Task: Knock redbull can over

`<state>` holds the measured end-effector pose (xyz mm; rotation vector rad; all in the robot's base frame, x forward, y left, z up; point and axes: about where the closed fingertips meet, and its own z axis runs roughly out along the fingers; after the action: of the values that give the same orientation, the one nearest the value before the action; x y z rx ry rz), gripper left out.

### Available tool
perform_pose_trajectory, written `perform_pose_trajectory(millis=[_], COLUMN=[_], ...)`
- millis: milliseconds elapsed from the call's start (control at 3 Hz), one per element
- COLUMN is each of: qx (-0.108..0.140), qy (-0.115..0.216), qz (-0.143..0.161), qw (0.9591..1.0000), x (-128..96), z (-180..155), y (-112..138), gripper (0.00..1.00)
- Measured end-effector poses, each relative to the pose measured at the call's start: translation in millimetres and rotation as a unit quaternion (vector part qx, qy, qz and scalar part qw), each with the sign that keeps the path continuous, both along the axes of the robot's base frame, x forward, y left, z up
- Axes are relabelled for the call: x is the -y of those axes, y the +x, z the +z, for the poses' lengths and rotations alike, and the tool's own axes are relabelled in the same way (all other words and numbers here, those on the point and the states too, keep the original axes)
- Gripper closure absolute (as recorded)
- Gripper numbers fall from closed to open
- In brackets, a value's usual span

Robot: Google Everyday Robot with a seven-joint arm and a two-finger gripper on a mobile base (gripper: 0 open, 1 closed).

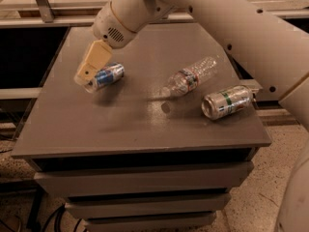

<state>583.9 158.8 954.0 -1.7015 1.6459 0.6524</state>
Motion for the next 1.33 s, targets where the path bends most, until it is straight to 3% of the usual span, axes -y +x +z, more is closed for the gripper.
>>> perform_pose_trajectory(millis=[333, 1333], qx=[-0.018, -0.052], qy=[0.021, 0.035], qz=[0.045, 0.085], qw=[0.9986, 0.9944], x=[-17, -30], z=[6, 3], y=[-21, -32], gripper=[0.0, 0.0])
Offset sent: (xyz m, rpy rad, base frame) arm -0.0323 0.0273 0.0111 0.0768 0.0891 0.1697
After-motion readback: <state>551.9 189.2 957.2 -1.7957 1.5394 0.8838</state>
